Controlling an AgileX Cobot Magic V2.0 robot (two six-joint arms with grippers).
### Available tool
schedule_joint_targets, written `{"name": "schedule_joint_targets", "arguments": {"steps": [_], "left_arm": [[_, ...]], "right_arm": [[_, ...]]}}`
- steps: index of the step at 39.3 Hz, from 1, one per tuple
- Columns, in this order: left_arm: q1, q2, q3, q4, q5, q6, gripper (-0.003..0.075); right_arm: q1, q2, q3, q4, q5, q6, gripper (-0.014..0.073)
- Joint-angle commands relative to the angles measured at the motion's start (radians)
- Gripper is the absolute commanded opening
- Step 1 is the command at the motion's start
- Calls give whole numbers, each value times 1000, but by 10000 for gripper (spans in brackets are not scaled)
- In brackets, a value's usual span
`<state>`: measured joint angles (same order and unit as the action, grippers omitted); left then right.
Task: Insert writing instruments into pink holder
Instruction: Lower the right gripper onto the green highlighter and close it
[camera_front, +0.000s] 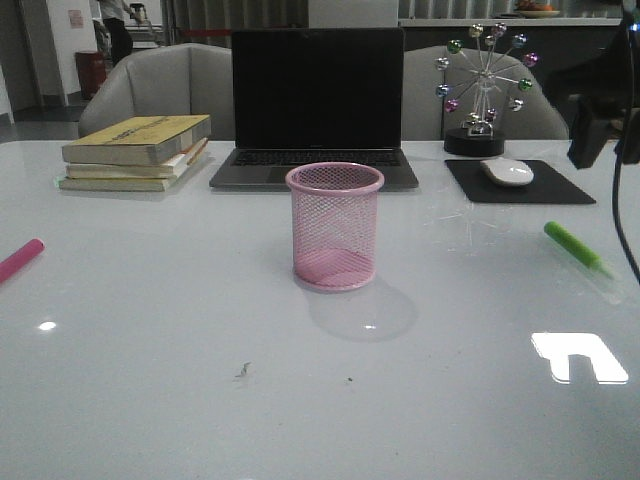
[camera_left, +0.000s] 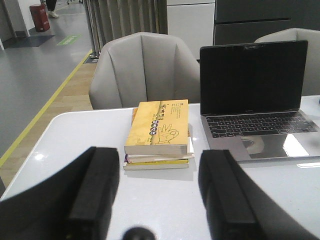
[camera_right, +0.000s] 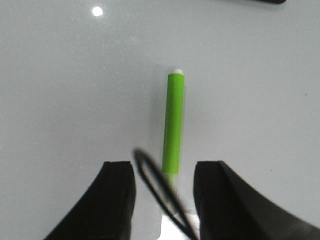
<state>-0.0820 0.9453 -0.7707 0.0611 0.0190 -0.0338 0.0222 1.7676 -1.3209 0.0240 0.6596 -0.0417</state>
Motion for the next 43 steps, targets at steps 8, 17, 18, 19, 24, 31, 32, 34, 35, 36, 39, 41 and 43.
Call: {"name": "schedule_joint_targets", "arguments": {"steps": [8,17,18,19,24,31,32,34,35,36,39,41,43], "left_arm": [[3,-10,-35,-8,-88,-8,426],[3,-10,-35,-8,-88,-8,426],[3,-10,-35,-8,-88,-8,426],[3,-10,-35,-8,-88,-8,426],[3,-10,-35,-8,-88,-8,426],[3,-10,-35,-8,-88,-8,426],[3,-10,-35,-8,-88,-8,426],[3,-10,-35,-8,-88,-8,426],[3,-10,-35,-8,-88,-8,426],[3,-10,-35,-8,-88,-8,426],[3,-10,-35,-8,-88,-8,426],[3,-10,-35,-8,-88,-8,426],[3,-10,-35,-8,-88,-8,426]], "right_arm": [[-31,60,-50,6,-66,-2,407],[-47,122,-109,43,-79,-2,407],[-47,128,-118,46,-76,-2,407],[-47,135,-124,50,-74,-2,407],[-47,163,-149,76,-74,-2,407],[-47,176,-155,76,-74,-2,407],[-47,179,-155,76,-73,-2,407],[-47,187,-155,76,-68,-2,407],[-47,191,-155,76,-66,-2,407],[-47,196,-155,76,-65,-2,407],[-47,210,-155,76,-57,-2,407],[-47,218,-155,76,-50,-2,407],[-47,226,-155,76,-46,-2,407]]}}
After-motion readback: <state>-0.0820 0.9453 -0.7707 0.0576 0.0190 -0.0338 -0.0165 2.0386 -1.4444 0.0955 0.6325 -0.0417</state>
